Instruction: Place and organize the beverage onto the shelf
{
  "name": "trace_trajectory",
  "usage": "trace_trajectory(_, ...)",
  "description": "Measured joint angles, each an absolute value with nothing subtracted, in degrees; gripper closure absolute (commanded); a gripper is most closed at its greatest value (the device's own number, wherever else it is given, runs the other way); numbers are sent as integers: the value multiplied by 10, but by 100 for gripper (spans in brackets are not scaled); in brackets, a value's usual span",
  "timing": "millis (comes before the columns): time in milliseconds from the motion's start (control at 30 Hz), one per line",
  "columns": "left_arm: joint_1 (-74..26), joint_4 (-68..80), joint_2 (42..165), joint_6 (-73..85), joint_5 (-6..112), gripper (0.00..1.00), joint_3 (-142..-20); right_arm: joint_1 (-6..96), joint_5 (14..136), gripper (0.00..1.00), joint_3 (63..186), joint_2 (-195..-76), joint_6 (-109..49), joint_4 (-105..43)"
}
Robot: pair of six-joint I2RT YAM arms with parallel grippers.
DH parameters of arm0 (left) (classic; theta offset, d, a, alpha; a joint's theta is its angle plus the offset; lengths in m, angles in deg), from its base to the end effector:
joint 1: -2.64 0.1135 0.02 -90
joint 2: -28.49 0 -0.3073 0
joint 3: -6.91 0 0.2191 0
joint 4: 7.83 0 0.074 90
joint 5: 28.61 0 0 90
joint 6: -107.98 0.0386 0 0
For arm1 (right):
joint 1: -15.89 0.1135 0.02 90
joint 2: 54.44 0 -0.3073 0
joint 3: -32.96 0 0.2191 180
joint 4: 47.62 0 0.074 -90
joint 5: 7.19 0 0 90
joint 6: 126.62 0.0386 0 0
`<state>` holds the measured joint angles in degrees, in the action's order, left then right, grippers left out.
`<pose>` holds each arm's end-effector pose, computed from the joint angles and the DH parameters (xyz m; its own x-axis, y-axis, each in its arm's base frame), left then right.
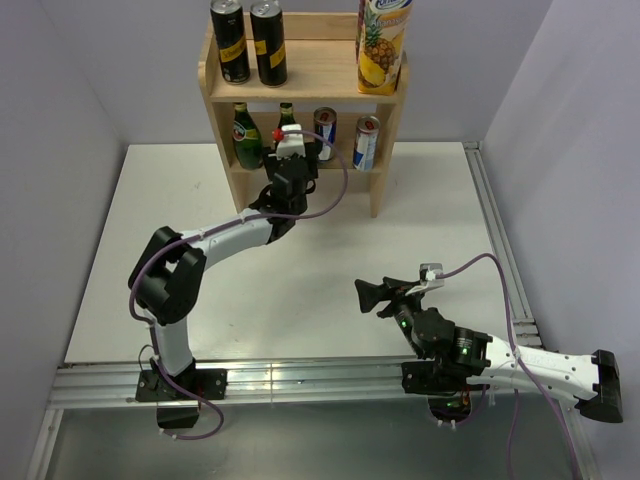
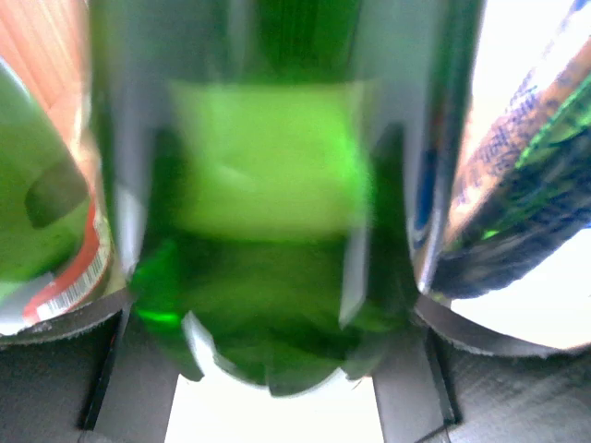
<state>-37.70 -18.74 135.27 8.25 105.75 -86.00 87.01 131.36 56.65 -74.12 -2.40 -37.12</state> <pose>0.3398 -0.2532 0.3499 -0.0271 -0.1355 -0.9904 -0.0750 0.9882 -0.1332 0.0429 0.0362 0.2211 -0.2470 0.4283 -0.8692 -0.2981 0.8199 0.4887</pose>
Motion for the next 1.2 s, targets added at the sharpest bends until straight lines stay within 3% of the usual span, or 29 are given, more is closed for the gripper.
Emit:
trace_trajectory(400,-368,-230,1347,73,1057,99,-833,870,1314,8,566,-741,-24,-371)
trace_trajectory(467,-368,-229,1348,74,1058,89,-835,870,1314,8,566,-741,-24,-371)
trace_trajectory(500,-368,-227,1350,75,1060,76,-837,870,1314,8,566,-741,-24,-372)
trace_trajectory(567,-368,-223,1355,78,1063,61,-845,870,1314,8,566,-742,-24,-373)
trace_trajectory(600,-367,-222,1357,79,1065,47,-848,870,1314,8,566,-743,-24,-374)
trace_trajectory(700,-367,-221,1360,81,1067,37,-851,870,1314,8,566,-745,-24,-375)
trace_trajectory(767,-367,-222,1360,81,1067,37,-851,870,1314,8,566,-745,-24,-377)
trace_trajectory(1067,-363,-221,1372,81,1075,65,-867,870,1314,8,561,-745,-24,-380)
trace_trajectory(1200,-359,-215,1381,80,1077,64,-880,870,1314,8,560,-744,-24,-381)
